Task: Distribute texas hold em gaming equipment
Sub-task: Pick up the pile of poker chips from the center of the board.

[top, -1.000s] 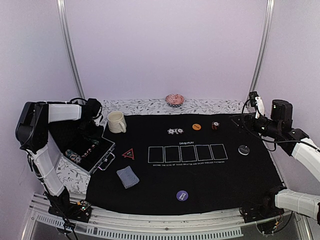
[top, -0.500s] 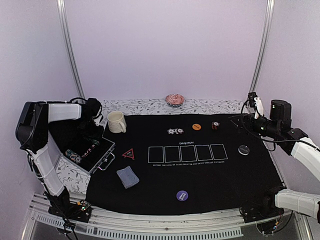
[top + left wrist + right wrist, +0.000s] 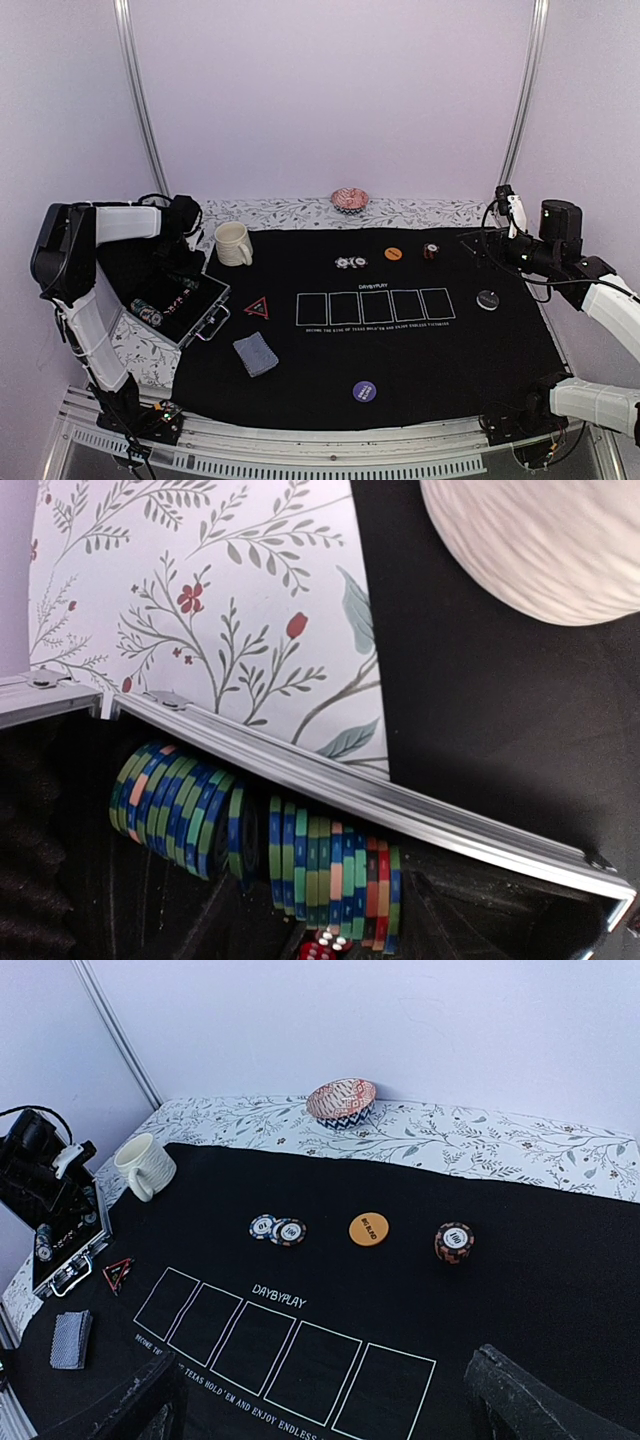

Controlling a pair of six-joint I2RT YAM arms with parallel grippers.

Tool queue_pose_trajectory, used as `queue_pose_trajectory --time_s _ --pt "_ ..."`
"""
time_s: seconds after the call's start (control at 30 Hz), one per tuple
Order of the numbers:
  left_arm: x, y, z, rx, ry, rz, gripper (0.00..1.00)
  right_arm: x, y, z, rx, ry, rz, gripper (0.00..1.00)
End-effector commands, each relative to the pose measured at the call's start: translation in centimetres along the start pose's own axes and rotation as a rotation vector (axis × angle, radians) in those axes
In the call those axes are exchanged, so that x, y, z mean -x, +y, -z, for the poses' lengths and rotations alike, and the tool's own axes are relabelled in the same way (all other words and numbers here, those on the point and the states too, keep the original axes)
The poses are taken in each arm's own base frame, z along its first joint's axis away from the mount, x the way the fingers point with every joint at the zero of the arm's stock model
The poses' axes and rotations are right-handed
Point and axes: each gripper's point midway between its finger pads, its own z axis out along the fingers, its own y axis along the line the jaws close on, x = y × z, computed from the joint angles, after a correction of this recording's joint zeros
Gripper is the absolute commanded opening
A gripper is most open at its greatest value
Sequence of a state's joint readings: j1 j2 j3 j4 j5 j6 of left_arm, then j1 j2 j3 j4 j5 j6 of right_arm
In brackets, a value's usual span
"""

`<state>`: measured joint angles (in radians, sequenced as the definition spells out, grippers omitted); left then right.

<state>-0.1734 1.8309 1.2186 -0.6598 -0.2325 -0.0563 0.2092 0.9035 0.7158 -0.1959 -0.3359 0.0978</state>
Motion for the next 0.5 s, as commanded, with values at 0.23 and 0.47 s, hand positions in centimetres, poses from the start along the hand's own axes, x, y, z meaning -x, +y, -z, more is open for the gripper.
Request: queue_pose_trajectory --time_s 0.23,0.47 --pt "1.2 0.8 0.8 0.009 -0.031 -0.015 0.56 0.2 0.2 -0.3 0.016 0.013 0.005 0.99" --pt "1.4 0.7 0.7 -0.001 -0.029 -0.013 0.57 0.1 0.3 -0.3 0.025 0.016 0.006 0.99"
